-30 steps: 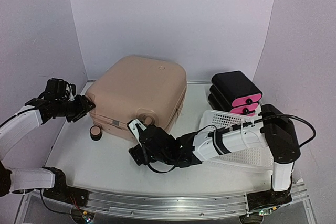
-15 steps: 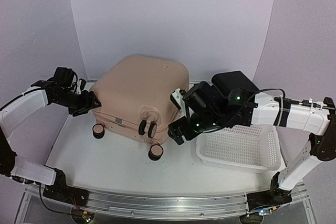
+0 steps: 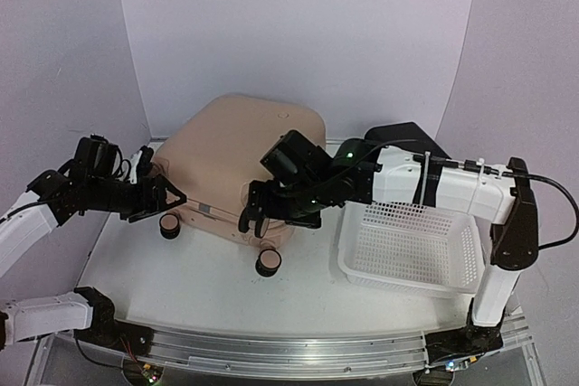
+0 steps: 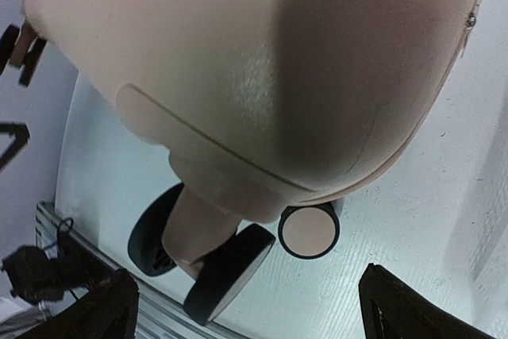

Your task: Open, take out, and arrange the luggage

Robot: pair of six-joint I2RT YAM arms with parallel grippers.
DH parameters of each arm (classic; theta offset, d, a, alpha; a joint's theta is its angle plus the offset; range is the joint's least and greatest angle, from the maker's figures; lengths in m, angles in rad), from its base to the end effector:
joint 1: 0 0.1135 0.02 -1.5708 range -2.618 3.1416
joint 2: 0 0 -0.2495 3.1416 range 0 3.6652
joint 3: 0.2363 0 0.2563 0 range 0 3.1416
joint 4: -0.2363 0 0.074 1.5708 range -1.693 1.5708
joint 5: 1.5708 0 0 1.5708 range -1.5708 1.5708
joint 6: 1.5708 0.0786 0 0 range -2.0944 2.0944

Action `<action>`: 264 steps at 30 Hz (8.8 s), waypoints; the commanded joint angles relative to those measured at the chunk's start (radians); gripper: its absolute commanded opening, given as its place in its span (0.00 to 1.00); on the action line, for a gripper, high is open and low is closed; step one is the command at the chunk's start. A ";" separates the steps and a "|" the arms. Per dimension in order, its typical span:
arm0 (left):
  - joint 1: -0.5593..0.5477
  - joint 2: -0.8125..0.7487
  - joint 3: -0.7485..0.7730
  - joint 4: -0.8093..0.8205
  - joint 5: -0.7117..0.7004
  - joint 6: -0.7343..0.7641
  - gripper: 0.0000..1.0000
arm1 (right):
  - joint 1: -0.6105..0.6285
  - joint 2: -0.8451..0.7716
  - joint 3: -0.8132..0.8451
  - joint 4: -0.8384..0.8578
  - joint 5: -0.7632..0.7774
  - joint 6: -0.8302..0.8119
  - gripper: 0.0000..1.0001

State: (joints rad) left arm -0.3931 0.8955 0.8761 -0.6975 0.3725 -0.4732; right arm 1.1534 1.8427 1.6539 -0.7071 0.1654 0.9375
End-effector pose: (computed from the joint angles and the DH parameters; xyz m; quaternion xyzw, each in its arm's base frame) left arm 0.1972 -0.1127 0.2667 0.0408 0.8968 -0.3238 0.2986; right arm 0.1893 0.3949 0.2477 -0.0741 0.9378 0.2464 0.2329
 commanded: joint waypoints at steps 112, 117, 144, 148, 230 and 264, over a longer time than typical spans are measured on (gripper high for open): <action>-0.421 0.739 -0.549 1.911 -0.214 0.156 0.48 | 0.104 0.272 0.452 -0.206 0.255 0.131 0.00; -0.423 0.788 -0.517 1.912 -0.278 0.090 0.44 | 0.104 0.274 0.457 -0.204 0.245 0.130 0.00; -0.438 0.778 -0.455 1.934 -0.269 -0.063 0.21 | 0.104 0.237 0.404 -0.188 0.251 0.148 0.00; -0.438 0.790 -0.448 1.934 -0.275 -0.078 0.17 | 0.104 0.235 0.400 -0.187 0.250 0.151 0.00; -0.029 -0.137 -0.485 0.597 -0.128 -0.072 0.65 | -0.250 -0.017 0.021 -0.122 -0.081 -0.534 0.16; -0.027 -0.101 -0.252 0.441 0.175 -0.034 0.69 | 0.012 0.147 0.142 0.170 -0.258 -0.465 0.98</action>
State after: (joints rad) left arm -0.4191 0.8459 0.6327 -0.2276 0.6479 -0.5236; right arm 1.1400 1.9934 1.7493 -0.6136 -0.1123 0.4320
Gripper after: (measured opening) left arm 0.692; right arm 0.958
